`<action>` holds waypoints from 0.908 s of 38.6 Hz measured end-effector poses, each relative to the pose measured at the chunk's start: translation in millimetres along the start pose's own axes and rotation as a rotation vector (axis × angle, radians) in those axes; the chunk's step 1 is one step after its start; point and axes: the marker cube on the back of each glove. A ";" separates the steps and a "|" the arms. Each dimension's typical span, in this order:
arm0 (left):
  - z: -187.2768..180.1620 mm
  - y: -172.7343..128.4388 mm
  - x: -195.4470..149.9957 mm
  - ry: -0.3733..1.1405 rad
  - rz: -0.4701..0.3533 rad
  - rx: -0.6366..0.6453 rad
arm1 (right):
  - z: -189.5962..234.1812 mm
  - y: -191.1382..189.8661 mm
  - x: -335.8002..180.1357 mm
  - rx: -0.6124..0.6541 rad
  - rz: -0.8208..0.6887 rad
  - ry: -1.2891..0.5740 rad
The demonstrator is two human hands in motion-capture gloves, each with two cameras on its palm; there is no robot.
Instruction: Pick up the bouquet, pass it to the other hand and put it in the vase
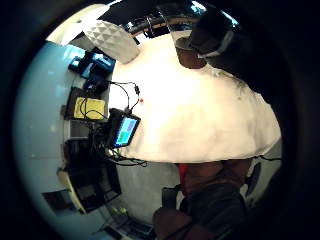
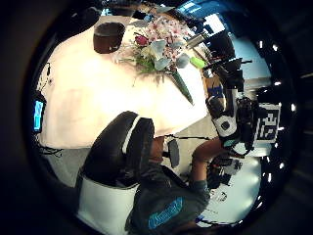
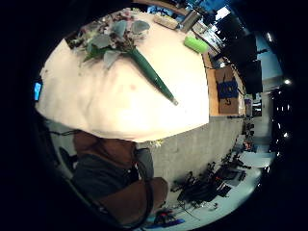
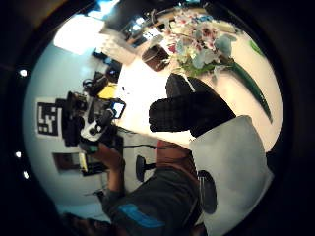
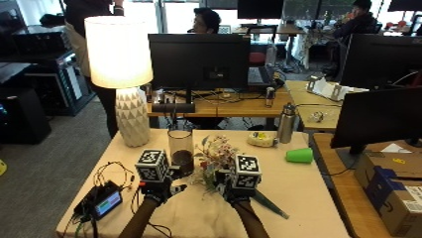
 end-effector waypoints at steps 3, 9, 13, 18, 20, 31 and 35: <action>0.8 -1.0 0.0 -0.002 0.005 0.003 | 1.2 0.2 -0.4 -0.004 -0.001 -0.001; 0.0 -1.2 1.7 0.001 0.004 0.004 | 3.1 1.5 -0.8 -0.008 -0.015 0.001; 6.8 -8.2 -2.9 -0.014 0.010 0.012 | 3.3 4.6 -1.3 -0.008 -0.018 0.006; 7.2 -10.2 0.8 -0.009 0.029 0.020 | 4.4 6.1 -1.1 -0.003 -0.031 0.009; 4.9 -8.3 4.0 -0.002 0.030 0.022 | 4.6 6.1 -0.9 -0.002 -0.033 0.011; 7.9 -11.5 4.5 -0.004 0.033 0.032 | 6.3 1.2 5.1 0.009 -0.047 0.010; 12.3 -15.4 2.8 -0.001 0.038 0.043 | 5.7 2.0 16.6 0.011 -0.032 0.030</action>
